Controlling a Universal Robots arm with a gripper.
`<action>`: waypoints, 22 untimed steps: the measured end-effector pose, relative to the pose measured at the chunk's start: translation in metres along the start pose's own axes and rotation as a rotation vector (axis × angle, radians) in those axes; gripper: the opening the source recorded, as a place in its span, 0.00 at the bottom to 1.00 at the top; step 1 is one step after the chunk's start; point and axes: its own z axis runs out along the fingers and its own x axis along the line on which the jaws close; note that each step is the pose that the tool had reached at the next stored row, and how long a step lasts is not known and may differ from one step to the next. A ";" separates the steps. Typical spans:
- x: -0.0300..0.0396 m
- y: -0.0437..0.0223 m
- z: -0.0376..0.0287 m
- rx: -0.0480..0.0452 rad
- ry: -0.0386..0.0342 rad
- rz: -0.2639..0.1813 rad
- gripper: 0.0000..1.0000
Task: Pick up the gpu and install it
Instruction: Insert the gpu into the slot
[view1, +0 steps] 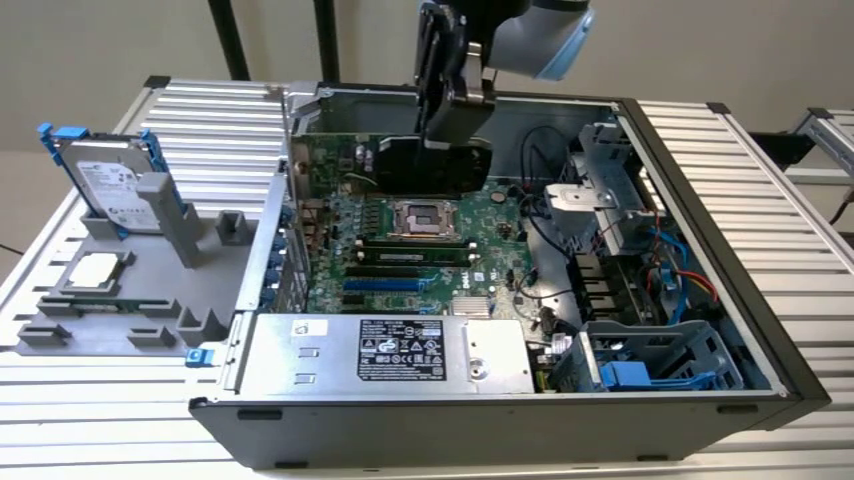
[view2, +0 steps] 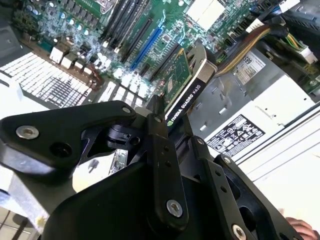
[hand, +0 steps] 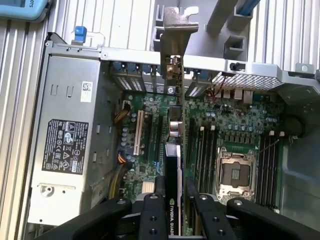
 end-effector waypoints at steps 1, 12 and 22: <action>0.0000 -0.0001 0.0000 -0.0001 0.0014 -0.010 0.00; 0.0001 -0.0010 0.0000 -0.0009 0.0081 -0.061 0.00; -0.0002 -0.0015 0.0032 0.0014 -0.0102 0.079 0.00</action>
